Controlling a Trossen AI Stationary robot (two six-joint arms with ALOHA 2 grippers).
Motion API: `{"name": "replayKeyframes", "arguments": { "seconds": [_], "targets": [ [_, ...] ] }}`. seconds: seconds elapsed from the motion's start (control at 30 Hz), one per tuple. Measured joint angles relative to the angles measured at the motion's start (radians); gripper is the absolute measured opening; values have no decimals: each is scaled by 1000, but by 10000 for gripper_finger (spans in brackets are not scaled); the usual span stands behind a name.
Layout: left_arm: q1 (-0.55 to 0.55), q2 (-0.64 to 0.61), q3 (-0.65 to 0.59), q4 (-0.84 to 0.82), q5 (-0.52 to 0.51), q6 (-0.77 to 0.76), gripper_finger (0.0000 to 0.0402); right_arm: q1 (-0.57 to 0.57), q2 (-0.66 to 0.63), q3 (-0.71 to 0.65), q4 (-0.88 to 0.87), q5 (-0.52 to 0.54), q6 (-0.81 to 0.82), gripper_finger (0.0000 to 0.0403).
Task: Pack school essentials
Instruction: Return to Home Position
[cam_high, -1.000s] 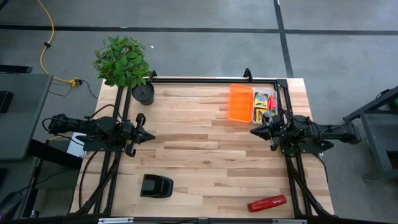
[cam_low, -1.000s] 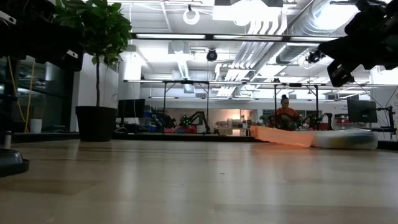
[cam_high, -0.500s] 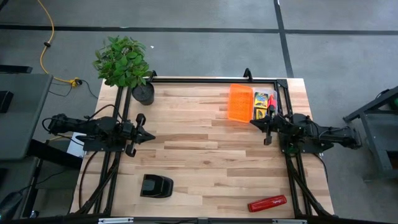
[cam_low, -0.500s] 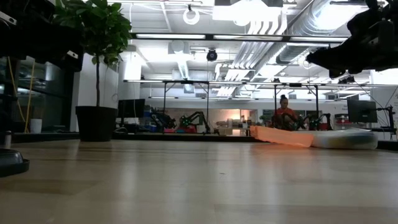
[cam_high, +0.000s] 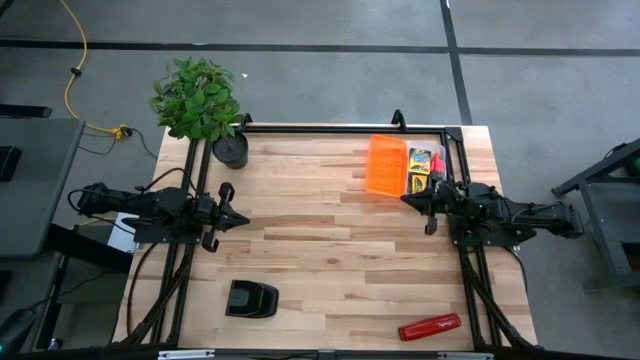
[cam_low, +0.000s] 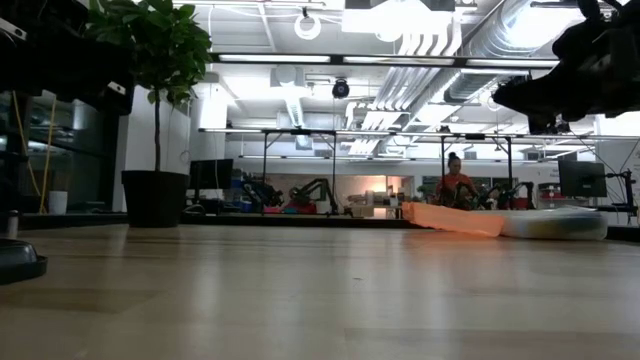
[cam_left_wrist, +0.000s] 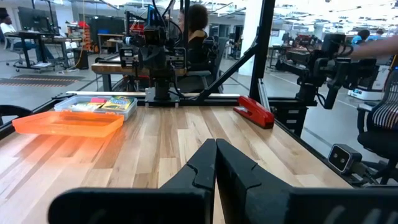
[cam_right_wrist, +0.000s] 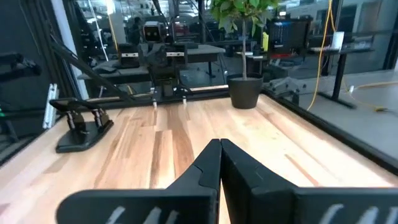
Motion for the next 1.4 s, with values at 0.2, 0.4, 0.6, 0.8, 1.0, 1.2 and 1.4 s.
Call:
{"name": "replayKeyframes", "arguments": {
  "seconds": [0.2,0.4,0.6,0.8,1.0,1.2,1.4],
  "targets": [
    [0,0,0,0,0,0,0,0,2,0,1,0,73,0],
    [0,0,0,0,0,0,0,0,3,0,1,0,84,0],
    [0,0,0,0,0,0,0,0,3,-1,1,0,84,0],
    [0,0,0,0,0,0,0,0,3,-1,1,0,83,0],
    [0,0,0,0,0,0,0,0,3,-1,1,0,82,0],
    [0,0,0,0,0,0,0,0,3,-1,1,0,82,0],
    [0,0,0,0,0,0,0,0,3,-1,1,0,82,0]
  ]
}}
